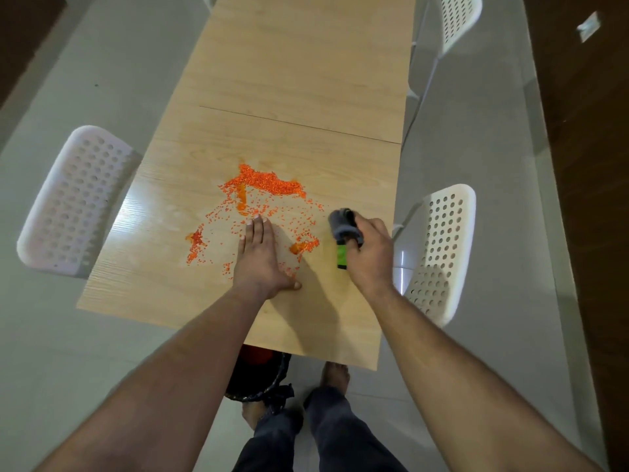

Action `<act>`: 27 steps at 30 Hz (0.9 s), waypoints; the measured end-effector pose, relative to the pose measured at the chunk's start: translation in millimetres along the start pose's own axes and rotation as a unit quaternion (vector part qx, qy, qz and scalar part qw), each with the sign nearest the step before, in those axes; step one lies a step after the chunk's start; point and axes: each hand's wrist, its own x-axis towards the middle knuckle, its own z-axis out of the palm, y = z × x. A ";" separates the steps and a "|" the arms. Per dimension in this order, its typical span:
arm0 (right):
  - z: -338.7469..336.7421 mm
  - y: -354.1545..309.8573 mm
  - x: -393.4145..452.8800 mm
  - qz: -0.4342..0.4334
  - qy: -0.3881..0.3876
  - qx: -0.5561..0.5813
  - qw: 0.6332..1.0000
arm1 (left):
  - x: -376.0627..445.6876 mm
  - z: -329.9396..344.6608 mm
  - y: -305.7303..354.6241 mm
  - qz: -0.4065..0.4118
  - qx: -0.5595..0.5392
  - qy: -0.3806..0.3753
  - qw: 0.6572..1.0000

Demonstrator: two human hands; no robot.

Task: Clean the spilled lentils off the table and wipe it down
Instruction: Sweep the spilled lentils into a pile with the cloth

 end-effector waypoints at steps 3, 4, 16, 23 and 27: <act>-14.4 16.5 18.6 0.025 0.037 -0.076 0.996 | 3.4 -1.4 -2.6 -0.012 0.006 0.003 1.000; -13.4 18.6 25.9 0.026 0.040 -0.095 0.994 | 4.7 -1.3 -2.4 -0.015 0.005 0.005 1.000; 59.6 -49.4 15.1 -0.047 -0.110 -0.051 0.992 | -3.0 4.1 -5.5 -0.045 -0.016 0.025 0.999; 30.2 -28.6 -7.2 -0.019 -0.008 -0.028 0.999 | -9.7 2.0 -36.3 -0.021 0.020 0.034 0.999; 23.5 -17.7 -26.1 0.032 0.014 -0.098 0.995 | -7.5 -8.6 -55.2 -0.024 0.031 0.034 0.999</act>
